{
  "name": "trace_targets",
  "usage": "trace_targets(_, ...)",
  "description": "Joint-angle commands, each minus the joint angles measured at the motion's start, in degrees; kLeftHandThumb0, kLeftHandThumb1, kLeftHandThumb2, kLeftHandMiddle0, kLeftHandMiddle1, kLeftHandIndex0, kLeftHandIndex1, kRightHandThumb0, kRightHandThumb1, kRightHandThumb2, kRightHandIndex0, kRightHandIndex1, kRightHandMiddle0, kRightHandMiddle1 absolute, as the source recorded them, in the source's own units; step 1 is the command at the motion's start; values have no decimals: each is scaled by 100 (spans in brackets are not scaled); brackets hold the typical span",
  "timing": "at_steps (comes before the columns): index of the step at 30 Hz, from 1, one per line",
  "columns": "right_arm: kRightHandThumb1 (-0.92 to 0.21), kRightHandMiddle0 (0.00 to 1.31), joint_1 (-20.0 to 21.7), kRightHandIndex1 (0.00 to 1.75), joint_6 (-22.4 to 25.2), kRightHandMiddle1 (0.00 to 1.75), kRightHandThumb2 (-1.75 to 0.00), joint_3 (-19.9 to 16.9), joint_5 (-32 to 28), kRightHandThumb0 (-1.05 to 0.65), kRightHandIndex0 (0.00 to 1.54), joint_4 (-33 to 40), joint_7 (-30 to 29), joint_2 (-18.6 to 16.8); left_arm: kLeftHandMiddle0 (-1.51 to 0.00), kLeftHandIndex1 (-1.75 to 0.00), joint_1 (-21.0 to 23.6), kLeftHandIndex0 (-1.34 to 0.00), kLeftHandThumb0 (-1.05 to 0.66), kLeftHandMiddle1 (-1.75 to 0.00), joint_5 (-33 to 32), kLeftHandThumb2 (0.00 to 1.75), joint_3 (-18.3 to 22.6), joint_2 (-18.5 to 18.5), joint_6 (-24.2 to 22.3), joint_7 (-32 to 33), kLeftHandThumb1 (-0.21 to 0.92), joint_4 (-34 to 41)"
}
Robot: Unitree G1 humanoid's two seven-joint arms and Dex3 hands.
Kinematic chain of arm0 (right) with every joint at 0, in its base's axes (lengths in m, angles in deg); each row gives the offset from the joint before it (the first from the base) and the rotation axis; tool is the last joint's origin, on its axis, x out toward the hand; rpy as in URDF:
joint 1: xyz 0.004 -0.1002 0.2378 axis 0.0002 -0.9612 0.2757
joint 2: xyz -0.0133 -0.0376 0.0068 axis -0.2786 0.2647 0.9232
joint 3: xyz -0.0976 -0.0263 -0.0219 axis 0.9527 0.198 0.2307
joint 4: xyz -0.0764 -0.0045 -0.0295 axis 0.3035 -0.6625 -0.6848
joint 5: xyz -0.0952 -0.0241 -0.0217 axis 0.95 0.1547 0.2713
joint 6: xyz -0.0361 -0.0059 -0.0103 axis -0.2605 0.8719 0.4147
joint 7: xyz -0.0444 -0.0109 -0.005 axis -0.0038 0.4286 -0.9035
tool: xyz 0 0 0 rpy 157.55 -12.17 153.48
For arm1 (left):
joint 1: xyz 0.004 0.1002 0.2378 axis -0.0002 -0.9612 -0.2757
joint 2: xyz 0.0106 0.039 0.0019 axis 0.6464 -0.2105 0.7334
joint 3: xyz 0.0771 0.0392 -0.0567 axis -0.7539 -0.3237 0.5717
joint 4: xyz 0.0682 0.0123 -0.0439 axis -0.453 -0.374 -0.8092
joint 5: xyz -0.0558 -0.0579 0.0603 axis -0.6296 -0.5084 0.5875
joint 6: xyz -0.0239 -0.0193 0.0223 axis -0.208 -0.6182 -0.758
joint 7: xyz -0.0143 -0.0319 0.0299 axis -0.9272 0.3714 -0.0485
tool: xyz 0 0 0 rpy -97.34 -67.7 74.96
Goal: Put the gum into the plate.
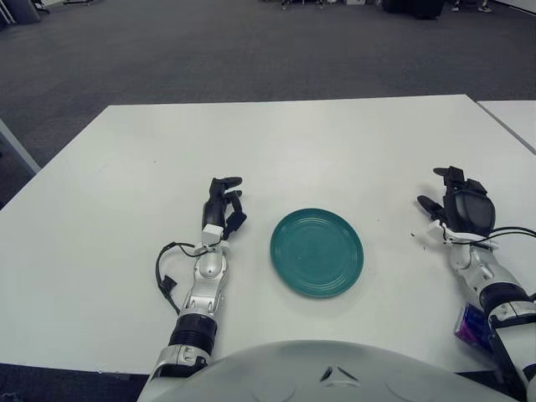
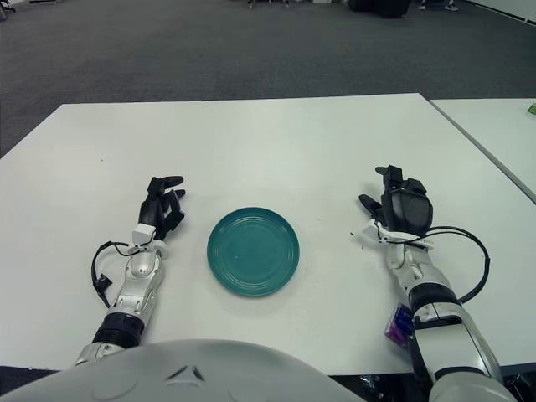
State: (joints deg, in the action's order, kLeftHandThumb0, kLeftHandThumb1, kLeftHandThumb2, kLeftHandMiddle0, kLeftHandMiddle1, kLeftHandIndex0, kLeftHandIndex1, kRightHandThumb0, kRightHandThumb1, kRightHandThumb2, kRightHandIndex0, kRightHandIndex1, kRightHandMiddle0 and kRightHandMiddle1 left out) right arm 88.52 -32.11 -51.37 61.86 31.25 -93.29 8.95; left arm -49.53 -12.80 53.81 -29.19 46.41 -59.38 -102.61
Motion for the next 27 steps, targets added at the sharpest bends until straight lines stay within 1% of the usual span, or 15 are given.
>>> trace_targets(1,-92,0,-469,62,-35,96,-48,378,66,-76,43,-370,-199,-559,-27,-123,-260,-24,-71,-108,85,94,-42,-18,-157,74,92,-5)
trace_targets(5,-92,0,-421,62,66,96,-49,563,146,-76,43,-461,-399,-704,-28,-124,-452,-26,-71,-108,160,95,-126,-53,-387,77,92,350)
trace_targets(9,-92,0,-361,62,189,96,-49,685,195,-76,42,-475,-572,-816,-28,-124,-427,-27,-70,-110,139,95,-157,-86,-554,50,92,407)
trace_targets(13,-92,0,-306,62,262,97,-49,756,202,-75,42,-506,-681,-890,-27,-125,-393,-28,-69,-112,178,96,-160,-133,-575,148,92,409)
trace_targets(17,-92,0,-204,63,355,97,-47,829,220,-73,41,-551,-859,-1014,-26,-124,-504,-29,-70,-113,304,98,-151,-140,-576,304,92,591)
trace_targets(23,-92,0,-99,64,392,95,-47,875,171,-72,39,-657,-849,-1068,-24,-123,-499,-27,-72,-114,278,99,-151,-146,-669,264,92,626)
trace_targets(27,-92,0,-31,64,401,94,-48,885,140,-73,37,-739,-812,-1089,-22,-123,-438,-25,-72,-112,228,98,-138,-137,-607,234,92,522)
